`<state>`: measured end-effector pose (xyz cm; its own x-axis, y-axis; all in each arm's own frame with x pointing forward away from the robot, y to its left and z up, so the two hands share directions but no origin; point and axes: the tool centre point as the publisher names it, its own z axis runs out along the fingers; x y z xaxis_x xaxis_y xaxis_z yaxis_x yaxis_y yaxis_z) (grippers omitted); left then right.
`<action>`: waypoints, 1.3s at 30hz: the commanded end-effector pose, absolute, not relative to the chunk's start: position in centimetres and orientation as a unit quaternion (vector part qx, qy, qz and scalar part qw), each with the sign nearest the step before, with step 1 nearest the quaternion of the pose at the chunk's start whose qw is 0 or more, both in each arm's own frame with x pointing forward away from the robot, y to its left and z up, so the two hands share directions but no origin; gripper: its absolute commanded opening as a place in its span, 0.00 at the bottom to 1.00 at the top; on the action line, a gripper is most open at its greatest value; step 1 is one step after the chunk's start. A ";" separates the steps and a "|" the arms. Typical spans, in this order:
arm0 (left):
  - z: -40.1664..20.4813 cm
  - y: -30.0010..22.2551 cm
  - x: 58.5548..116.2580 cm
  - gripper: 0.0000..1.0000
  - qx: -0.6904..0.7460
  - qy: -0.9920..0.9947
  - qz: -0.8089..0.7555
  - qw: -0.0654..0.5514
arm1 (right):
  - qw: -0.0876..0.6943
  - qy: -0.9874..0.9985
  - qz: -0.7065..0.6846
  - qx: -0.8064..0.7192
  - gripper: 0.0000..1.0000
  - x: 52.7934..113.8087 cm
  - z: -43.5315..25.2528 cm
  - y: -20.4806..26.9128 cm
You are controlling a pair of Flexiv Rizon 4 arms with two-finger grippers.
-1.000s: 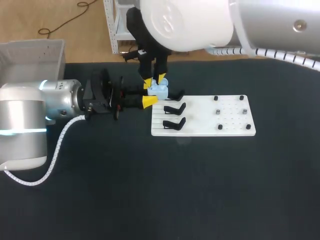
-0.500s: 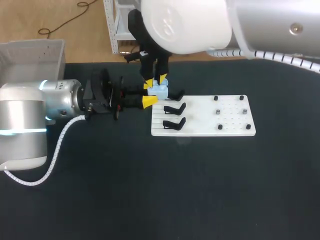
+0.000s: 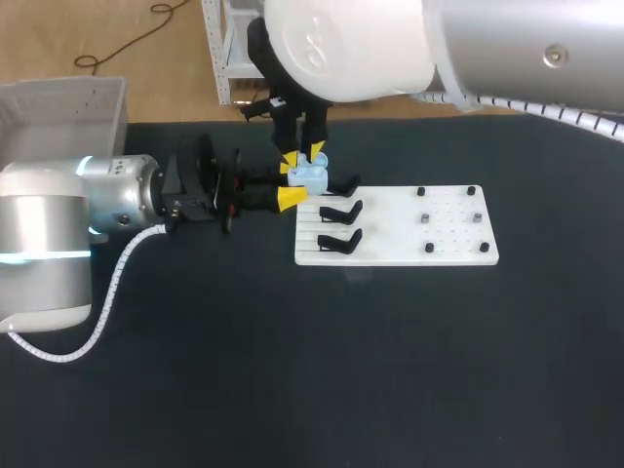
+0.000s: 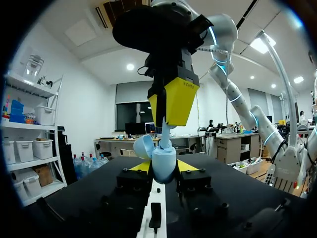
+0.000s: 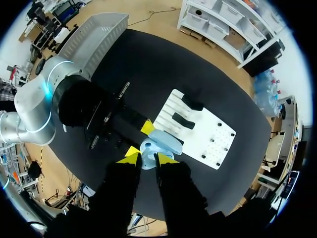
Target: Pick up each earbud case from the left stands, insert the matching earbuds, close the lid, and place the case in the box.
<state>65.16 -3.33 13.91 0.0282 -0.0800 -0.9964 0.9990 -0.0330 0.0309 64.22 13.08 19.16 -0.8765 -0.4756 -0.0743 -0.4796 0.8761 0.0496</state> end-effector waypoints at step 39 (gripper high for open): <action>13.8 -3.3 65.2 0.00 0.496 0.463 -0.521 0.518 | 0.020 0.971 0.031 -0.237 0.00 65.0 18.0 13.1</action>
